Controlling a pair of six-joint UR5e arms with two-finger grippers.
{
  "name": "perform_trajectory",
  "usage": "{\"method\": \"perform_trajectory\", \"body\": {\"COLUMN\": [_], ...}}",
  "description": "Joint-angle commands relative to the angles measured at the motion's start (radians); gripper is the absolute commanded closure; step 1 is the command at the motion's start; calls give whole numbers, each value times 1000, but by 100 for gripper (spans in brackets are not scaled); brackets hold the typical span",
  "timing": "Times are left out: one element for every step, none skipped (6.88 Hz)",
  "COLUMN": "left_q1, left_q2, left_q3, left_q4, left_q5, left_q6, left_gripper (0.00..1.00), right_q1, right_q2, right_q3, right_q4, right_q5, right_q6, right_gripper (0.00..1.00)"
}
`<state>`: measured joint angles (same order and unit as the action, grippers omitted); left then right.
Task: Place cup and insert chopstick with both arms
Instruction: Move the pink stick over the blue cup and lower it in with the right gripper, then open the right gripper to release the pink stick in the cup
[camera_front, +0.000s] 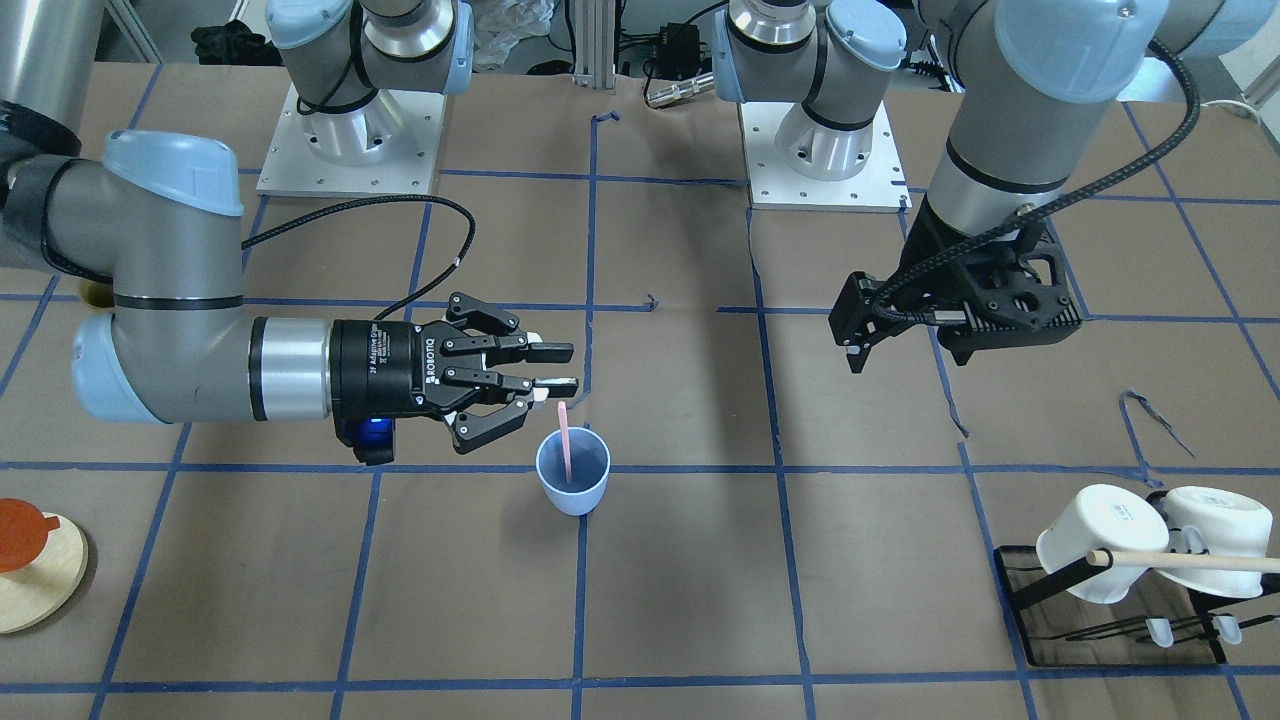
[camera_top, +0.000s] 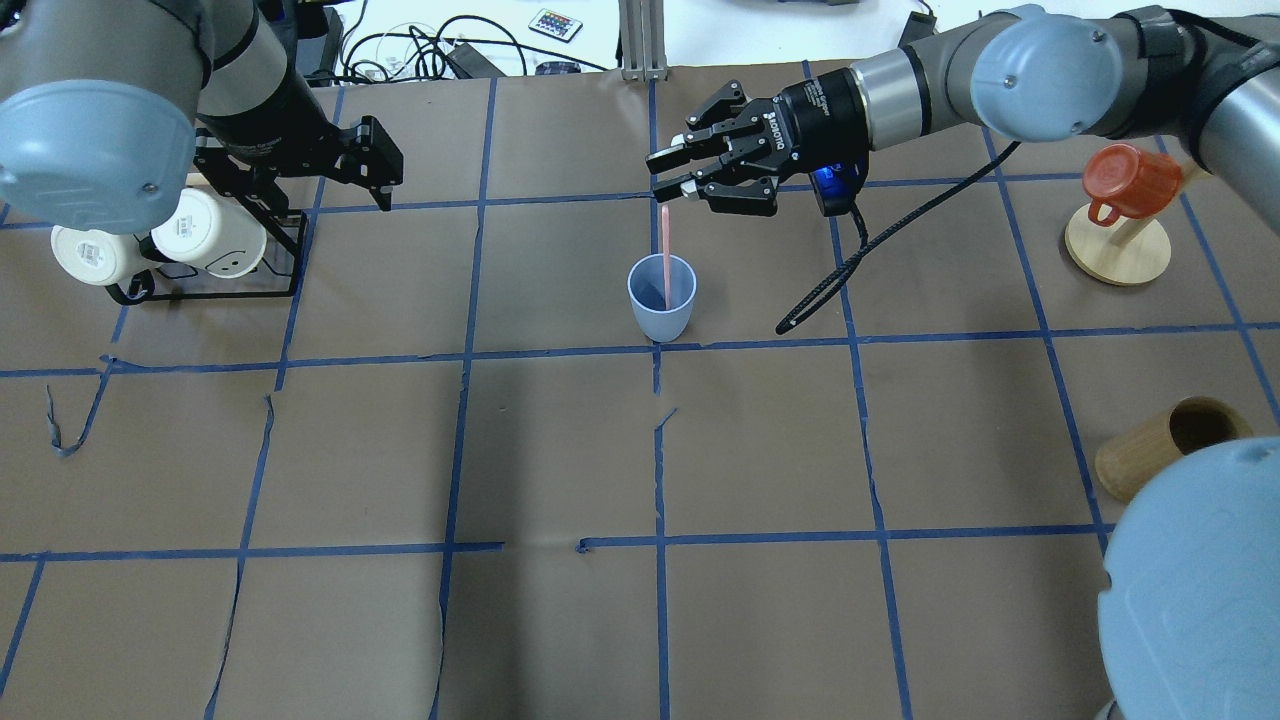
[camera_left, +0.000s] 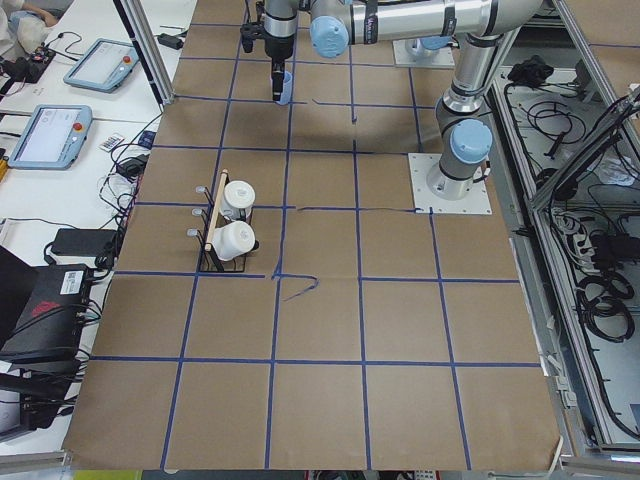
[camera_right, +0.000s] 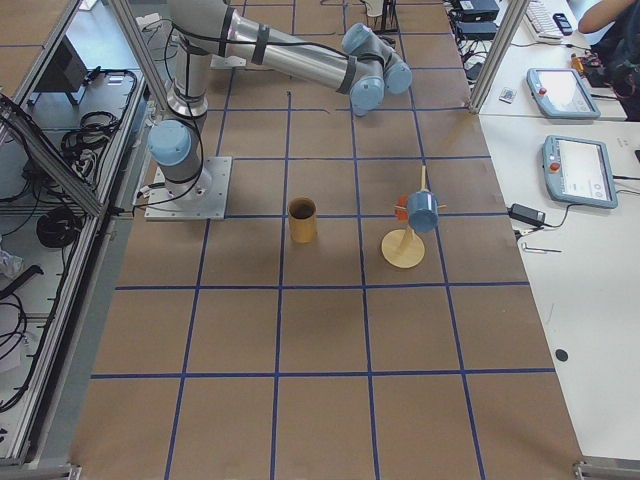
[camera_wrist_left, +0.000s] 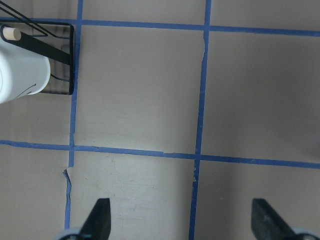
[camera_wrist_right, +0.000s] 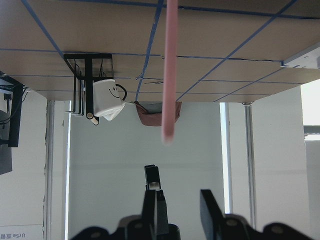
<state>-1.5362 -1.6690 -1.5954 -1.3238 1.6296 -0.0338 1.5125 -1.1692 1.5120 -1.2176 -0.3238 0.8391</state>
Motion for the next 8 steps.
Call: {"method": "perform_trajectory", "body": {"left_q1": [-1,-1,-1,-1,-1,-1,-1,-1], "left_q2": [0,0,0,0,0,-3,-2,-2], "left_q3": [0,0,0,0,-2,-2,0,0], "left_q4": [0,0,0,0,0,0,0,0], "left_q5": [1,1,0,-1,-1,-2,-2,-2], "left_q6": [0,0,0,0,0,0,0,0], "left_gripper": [0,0,0,0,0,0,0,0], "right_q1": [0,-1,-1,-1,-3,-3,-5,-5], "right_q2": [-1,-7,-33,-49,-84,-114,-134,-163], "right_q3": [-1,-10,-9,-10,-7,-7,-10,-4], "right_q4": [0,-13,-124,-207,-283,-339,-353,-353], "right_q5": [-4,-12,-108,-268,-437,-571,-669,-827], "right_q6": [0,0,21,75,72,60,26,-114], "right_gripper": [24,24,24,12,0,0,0,0]}}
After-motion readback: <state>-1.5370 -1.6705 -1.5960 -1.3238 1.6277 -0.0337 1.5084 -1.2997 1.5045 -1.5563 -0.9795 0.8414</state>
